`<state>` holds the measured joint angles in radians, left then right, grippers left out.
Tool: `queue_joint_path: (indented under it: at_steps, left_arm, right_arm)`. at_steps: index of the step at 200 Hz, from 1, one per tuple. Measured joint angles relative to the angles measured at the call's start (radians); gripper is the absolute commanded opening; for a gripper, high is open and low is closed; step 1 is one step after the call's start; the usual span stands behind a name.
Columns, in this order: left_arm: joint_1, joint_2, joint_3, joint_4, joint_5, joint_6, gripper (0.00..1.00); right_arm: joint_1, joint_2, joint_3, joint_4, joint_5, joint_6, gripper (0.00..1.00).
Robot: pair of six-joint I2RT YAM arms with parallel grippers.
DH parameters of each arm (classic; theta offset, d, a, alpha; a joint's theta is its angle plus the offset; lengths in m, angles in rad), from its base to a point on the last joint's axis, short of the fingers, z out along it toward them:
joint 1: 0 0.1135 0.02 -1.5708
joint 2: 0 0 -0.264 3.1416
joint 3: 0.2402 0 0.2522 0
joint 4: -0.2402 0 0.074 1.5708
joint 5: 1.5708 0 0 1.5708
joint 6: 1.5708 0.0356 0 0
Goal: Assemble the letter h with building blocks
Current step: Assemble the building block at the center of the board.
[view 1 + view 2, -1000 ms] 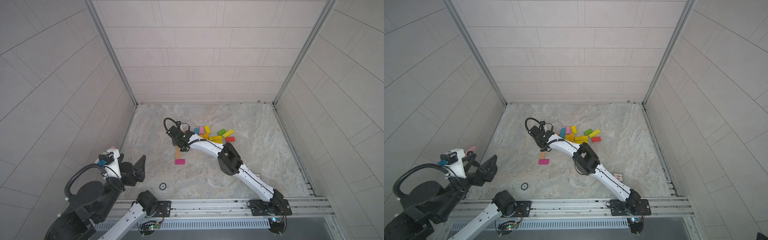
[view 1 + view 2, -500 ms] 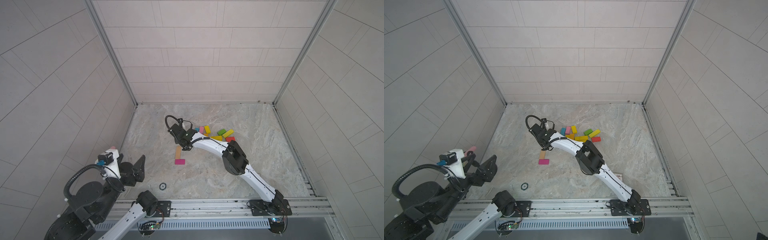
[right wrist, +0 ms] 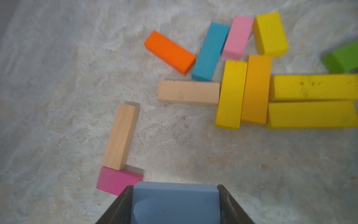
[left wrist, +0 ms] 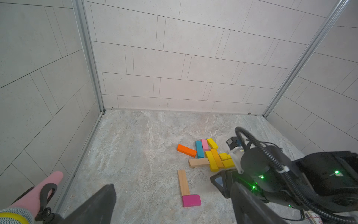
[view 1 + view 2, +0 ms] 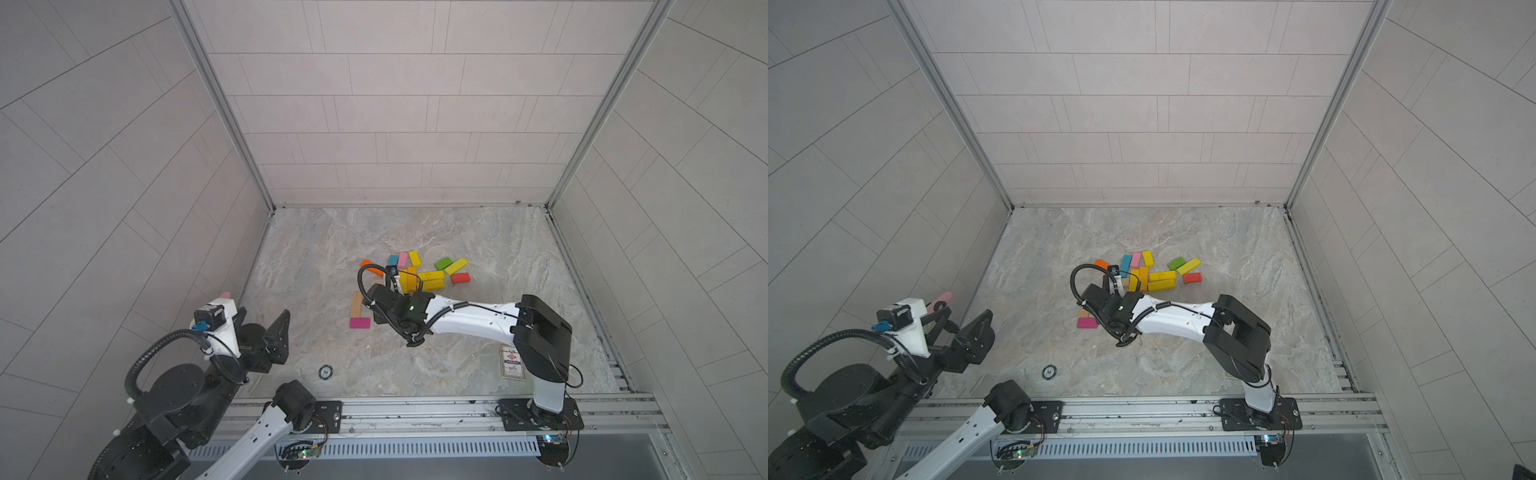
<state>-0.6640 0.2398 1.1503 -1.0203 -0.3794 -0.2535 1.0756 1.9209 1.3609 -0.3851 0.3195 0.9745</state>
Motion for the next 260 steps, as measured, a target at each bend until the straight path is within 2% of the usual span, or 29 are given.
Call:
queue_joint_path:
  at_steps: [32,158,221,260]
  left_arm:
    - [0.000,0.000,-0.005,0.004,0.001,0.000,1.00]
    - [0.000,0.000,-0.012,0.006,0.000,0.000,1.00]
    - [0.000,0.000,-0.012,0.006,-0.002,0.000,1.00]
    - [0.000,0.000,-0.012,0.006,-0.003,0.000,1.00]
  right_arm:
    - [0.014,0.071,-0.027,0.010,-0.021,0.046,0.57]
    - [0.042,0.114,0.015,0.045,-0.027,0.082,0.61]
    - [0.043,0.133,0.015,0.044,-0.030,0.103,0.69]
    - [0.043,0.133,0.015,0.045,-0.031,0.123,0.80]
